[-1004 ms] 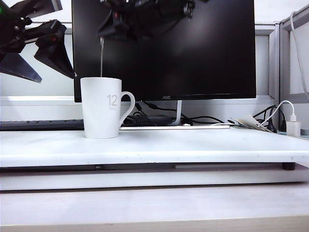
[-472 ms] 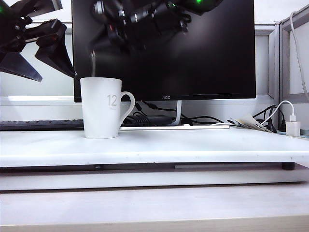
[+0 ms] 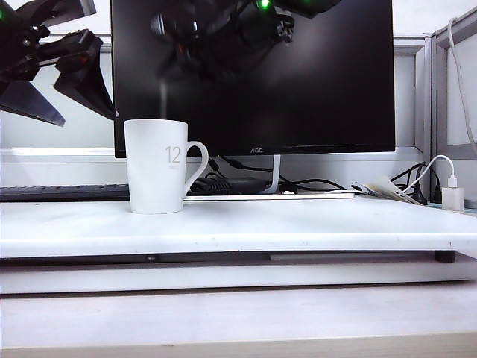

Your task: Pick up a spoon and stir the liquid in the cup.

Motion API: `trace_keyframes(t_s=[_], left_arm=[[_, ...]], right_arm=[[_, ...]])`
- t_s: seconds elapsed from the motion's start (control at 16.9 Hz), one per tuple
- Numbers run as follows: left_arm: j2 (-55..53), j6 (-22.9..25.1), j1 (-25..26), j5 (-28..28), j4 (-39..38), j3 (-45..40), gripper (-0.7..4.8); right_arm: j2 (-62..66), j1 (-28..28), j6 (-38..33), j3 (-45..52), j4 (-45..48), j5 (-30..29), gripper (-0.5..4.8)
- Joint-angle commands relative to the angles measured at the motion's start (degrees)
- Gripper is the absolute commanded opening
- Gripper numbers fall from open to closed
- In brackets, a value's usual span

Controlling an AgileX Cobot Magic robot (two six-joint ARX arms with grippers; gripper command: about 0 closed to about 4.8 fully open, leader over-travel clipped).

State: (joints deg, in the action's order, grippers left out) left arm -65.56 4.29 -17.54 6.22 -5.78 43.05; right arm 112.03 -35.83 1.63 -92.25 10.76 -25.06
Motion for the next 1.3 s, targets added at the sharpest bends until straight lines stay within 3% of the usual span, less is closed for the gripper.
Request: trace_keyframes(t_s=[0.06, 0.3, 0.41, 0.59, 0.65, 0.83, 1.06, 1.3], left_arm=[[0.1, 0.2, 0.1, 0.0, 0.7, 0.3, 4.79], [0.1, 0.2, 0.1, 0.0, 0.7, 0.3, 4.79], [0.1, 0.2, 0.1, 0.0, 0.7, 0.3, 4.79], [0.1, 0.2, 0.1, 0.0, 0.1, 0.2, 4.79], [0.1, 0.2, 0.1, 0.0, 0.0, 0.2, 4.79], [0.1, 0.2, 0.1, 0.0, 0.1, 0.2, 4.79], [0.1, 0.2, 0.1, 0.0, 0.1, 0.2, 4.79], [0.1, 0.2, 0.1, 0.0, -0.6, 0.2, 4.79]], right_arm=[[-0.4, -0.2, -0.1, -0.2, 0.4, -9.2, -0.06], [-0.4, -0.1, 0.8, -0.2, -11.5, -7.5, -0.06], [-0.4, -0.1, 1.7, -0.2, -11.6, -1.3, -0.06], [-0.4, -0.2, 1.6, -0.2, -6.8, 2.7, -0.06], [-0.4, -0.2, 1.6, -0.2, -4.3, 2.3, -0.06], [-0.4, -0.2, 1.6, -0.2, -0.8, -6.0, -0.06], [-0.4, -0.2, 1.6, -0.2, -9.7, -9.2, -0.06], [-0.4, -0.2, 4.2, -0.2, -13.6, 2.3, -0.06]])
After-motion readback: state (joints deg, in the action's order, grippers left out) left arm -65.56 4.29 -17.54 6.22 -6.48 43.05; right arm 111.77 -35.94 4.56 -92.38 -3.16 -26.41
